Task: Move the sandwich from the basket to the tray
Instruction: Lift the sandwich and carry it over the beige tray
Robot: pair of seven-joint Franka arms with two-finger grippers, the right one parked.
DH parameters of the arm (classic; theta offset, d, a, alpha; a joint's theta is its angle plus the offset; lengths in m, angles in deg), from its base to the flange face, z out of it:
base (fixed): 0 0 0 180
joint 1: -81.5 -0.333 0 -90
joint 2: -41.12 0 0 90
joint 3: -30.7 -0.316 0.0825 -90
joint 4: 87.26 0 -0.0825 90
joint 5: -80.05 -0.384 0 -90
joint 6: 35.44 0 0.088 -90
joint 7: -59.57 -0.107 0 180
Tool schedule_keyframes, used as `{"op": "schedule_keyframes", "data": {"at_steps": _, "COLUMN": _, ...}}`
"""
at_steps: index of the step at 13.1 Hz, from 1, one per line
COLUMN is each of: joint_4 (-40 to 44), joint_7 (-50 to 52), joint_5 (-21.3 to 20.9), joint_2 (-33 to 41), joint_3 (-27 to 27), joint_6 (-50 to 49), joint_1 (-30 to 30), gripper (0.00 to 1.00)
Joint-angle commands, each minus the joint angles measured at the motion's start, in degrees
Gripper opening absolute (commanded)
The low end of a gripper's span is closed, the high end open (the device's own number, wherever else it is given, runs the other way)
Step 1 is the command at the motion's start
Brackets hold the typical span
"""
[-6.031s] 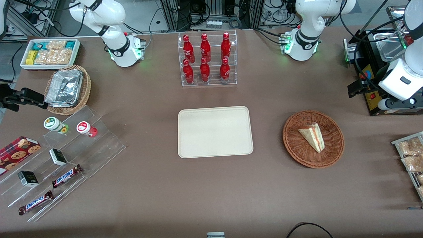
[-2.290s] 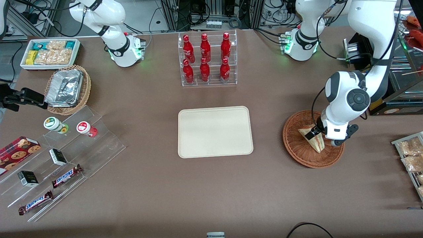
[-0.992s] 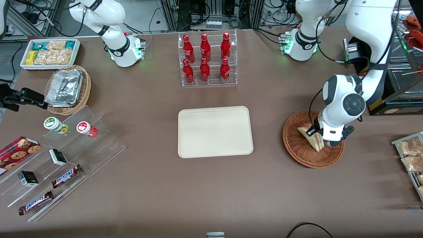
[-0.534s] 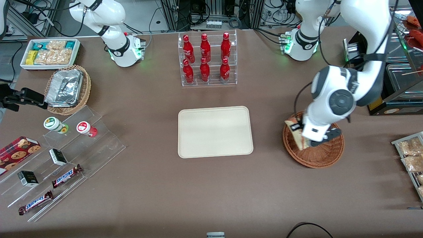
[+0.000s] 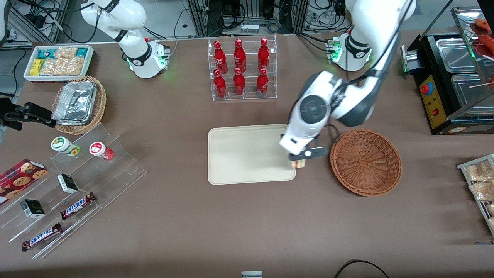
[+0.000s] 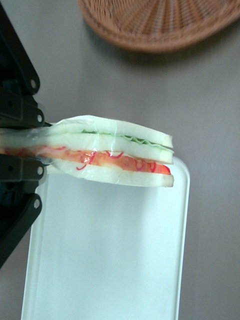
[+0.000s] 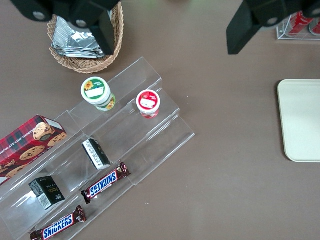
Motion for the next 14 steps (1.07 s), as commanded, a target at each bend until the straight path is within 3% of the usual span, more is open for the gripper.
{"op": "schedule_keyframes", "data": {"at_steps": 1, "joint_4": 11.81, "joint_7": 2.1, "joint_5": 0.24, "joint_2": -9.56, "joint_3": -0.66, "joint_6": -2.95, "joint_1": 4.26, "gripper": 0.0}}
{"op": "schedule_keyframes", "data": {"at_steps": 5, "joint_4": 19.2, "joint_7": 1.66, "joint_5": -0.2, "joint_2": -16.6, "joint_3": -0.66, "joint_6": -2.68, "joint_1": 7.43, "gripper": 0.0}}
{"op": "schedule_keyframes", "data": {"at_steps": 12, "joint_4": 22.46, "joint_7": 6.31, "joint_5": -0.73, "joint_2": -21.36, "joint_3": -1.1, "joint_6": -2.24, "joint_1": 9.99, "gripper": 0.0}}
{"op": "schedule_keyframes", "data": {"at_steps": 14, "joint_4": 22.64, "joint_7": 7.63, "joint_5": -3.18, "joint_2": -22.07, "joint_3": -0.84, "joint_6": -2.24, "joint_1": 9.99, "gripper": 0.0}}
